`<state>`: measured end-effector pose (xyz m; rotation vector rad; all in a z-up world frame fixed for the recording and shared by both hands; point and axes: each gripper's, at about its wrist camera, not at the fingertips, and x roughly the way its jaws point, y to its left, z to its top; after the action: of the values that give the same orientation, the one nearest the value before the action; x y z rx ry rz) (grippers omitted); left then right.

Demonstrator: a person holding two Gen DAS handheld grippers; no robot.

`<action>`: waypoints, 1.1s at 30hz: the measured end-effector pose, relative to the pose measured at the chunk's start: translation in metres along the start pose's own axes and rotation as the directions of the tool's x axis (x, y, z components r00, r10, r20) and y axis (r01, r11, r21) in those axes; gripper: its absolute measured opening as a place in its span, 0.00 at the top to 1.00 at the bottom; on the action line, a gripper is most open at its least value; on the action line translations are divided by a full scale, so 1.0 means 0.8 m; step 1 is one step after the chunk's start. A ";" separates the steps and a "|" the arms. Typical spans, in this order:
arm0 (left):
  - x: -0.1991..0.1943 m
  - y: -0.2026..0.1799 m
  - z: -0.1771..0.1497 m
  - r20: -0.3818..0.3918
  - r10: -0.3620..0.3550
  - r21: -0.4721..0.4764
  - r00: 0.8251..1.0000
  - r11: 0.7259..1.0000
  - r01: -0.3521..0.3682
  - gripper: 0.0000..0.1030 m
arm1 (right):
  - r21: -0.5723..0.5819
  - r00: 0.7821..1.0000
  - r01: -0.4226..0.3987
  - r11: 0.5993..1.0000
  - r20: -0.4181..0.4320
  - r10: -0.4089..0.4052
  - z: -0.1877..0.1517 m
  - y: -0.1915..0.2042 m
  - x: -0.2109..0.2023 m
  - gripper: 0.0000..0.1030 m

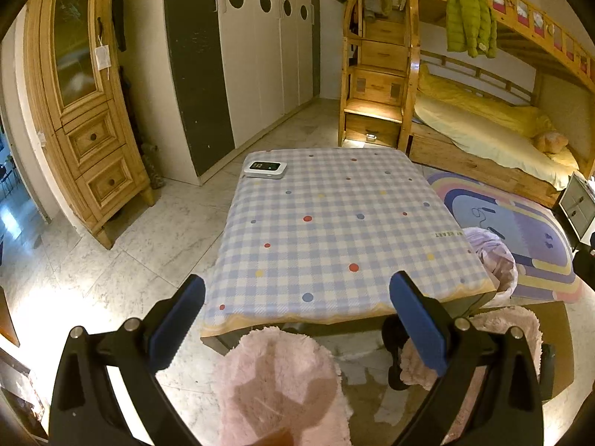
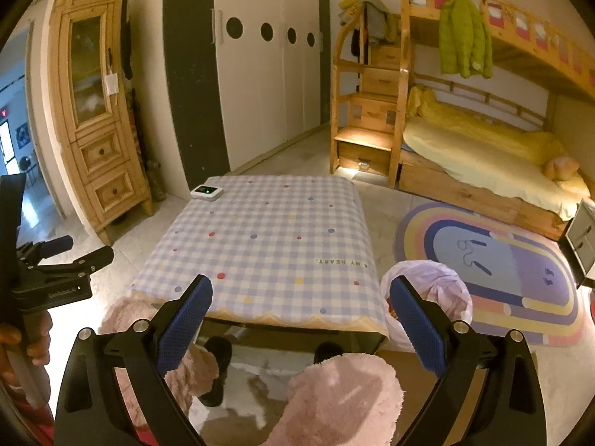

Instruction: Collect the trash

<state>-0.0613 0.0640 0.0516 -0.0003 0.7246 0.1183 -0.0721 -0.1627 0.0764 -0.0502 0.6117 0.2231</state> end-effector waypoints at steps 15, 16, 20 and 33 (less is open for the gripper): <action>0.017 -0.009 0.002 -0.032 -0.008 0.016 0.999 1.000 0.009 0.06 | 0.014 1.000 0.005 1.000 -0.012 -0.005 -0.010 -0.006 0.015 0.08; 0.017 -0.009 0.002 -0.032 -0.008 0.015 0.999 1.000 0.008 0.06 | 0.015 1.000 0.005 1.000 -0.013 -0.005 -0.010 -0.005 0.015 0.08; 0.018 -0.008 0.002 -0.033 -0.009 0.015 0.999 1.000 0.009 0.06 | 0.016 1.000 0.005 1.000 -0.012 -0.005 -0.009 -0.006 0.014 0.08; 0.018 -0.008 0.002 -0.034 -0.010 0.015 0.999 1.000 0.010 0.06 | 0.017 1.000 0.000 1.000 -0.013 0.000 -0.009 -0.005 0.018 0.08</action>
<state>-0.0488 0.0592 0.0426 0.0090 0.7594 0.1033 -0.0637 -0.1647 0.0624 -0.0348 0.6263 0.2176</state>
